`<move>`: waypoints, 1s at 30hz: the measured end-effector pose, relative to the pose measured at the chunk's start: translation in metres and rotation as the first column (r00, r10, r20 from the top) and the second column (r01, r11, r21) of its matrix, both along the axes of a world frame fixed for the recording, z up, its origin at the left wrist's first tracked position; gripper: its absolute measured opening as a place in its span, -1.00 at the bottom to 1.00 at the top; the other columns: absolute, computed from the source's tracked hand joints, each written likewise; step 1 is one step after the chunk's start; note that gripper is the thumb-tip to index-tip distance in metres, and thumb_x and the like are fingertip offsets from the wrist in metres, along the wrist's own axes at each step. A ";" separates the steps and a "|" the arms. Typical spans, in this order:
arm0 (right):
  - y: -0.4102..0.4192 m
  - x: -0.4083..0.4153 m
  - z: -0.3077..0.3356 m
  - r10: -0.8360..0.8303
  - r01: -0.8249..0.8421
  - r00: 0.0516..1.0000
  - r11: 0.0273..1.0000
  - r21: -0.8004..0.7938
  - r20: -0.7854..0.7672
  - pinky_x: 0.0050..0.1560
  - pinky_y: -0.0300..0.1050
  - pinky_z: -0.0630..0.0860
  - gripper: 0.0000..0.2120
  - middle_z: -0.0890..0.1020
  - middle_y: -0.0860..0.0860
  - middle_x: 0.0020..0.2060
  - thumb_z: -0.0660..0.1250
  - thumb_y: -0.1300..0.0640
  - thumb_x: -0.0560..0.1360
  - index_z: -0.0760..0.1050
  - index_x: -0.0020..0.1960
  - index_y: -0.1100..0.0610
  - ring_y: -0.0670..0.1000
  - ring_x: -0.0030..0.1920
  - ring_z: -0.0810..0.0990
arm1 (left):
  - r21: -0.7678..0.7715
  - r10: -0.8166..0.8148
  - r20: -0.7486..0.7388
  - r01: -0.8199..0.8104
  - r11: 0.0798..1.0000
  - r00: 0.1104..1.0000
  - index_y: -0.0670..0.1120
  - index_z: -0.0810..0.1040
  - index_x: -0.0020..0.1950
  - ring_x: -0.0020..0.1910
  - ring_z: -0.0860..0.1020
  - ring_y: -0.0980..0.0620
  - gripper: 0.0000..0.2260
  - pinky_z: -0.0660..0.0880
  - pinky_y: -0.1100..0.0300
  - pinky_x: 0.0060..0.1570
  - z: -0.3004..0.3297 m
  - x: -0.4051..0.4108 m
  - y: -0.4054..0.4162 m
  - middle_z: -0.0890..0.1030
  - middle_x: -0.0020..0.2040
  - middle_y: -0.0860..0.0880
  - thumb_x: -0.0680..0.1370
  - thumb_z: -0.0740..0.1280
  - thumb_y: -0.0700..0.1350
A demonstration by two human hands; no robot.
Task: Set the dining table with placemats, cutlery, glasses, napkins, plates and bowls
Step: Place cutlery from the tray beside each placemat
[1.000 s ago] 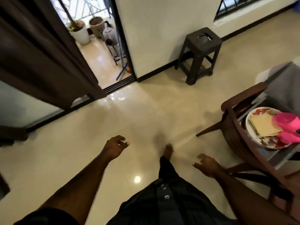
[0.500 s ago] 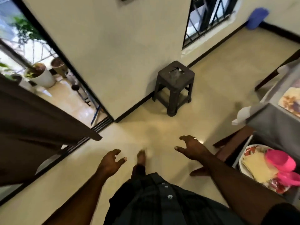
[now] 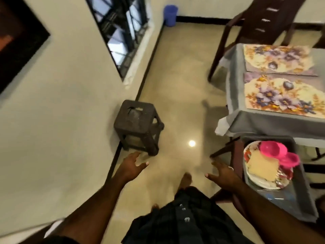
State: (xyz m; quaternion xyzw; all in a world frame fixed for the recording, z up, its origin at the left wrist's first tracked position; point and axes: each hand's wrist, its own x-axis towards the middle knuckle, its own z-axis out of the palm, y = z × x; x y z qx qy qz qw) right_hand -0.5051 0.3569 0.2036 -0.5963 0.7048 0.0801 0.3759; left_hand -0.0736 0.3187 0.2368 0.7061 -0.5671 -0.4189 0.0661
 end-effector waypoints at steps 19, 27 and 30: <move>-0.281 -0.220 0.056 -0.562 0.565 0.819 0.759 -0.322 0.114 0.33 0.15 0.49 -0.18 0.45 0.07 0.46 0.39 -0.44 0.43 0.33 0.54 -0.04 0.20 0.40 0.47 | -0.040 -0.762 0.145 0.774 0.632 0.630 0.10 0.28 0.64 0.47 0.46 -0.10 -0.15 0.45 -0.08 0.44 0.034 -0.366 -0.456 0.41 0.57 -0.03 0.46 0.34 0.49; -0.307 -0.297 0.030 -0.797 0.767 0.603 0.567 -0.301 0.035 0.36 0.19 0.47 -0.09 0.39 0.11 0.49 0.34 -0.46 0.36 0.29 0.56 -0.01 0.24 0.45 0.41 | -0.102 -0.935 0.329 0.990 0.102 0.130 0.09 0.40 0.55 0.43 0.47 -0.11 -0.30 0.48 -0.07 0.36 0.048 -0.577 -0.590 0.51 0.48 -0.02 0.49 0.39 0.36; -0.308 -0.300 0.028 -0.873 0.833 0.487 0.469 -0.293 -0.013 0.39 0.17 0.43 -0.04 0.31 0.10 0.56 0.41 -0.39 0.33 0.23 0.61 -0.03 0.26 0.50 0.37 | -0.085 -0.903 0.401 0.975 -0.206 -0.156 0.03 0.40 0.54 0.40 0.47 -0.16 -0.34 0.51 -0.09 0.32 0.034 -0.644 -0.619 0.50 0.48 -0.06 0.49 0.46 0.18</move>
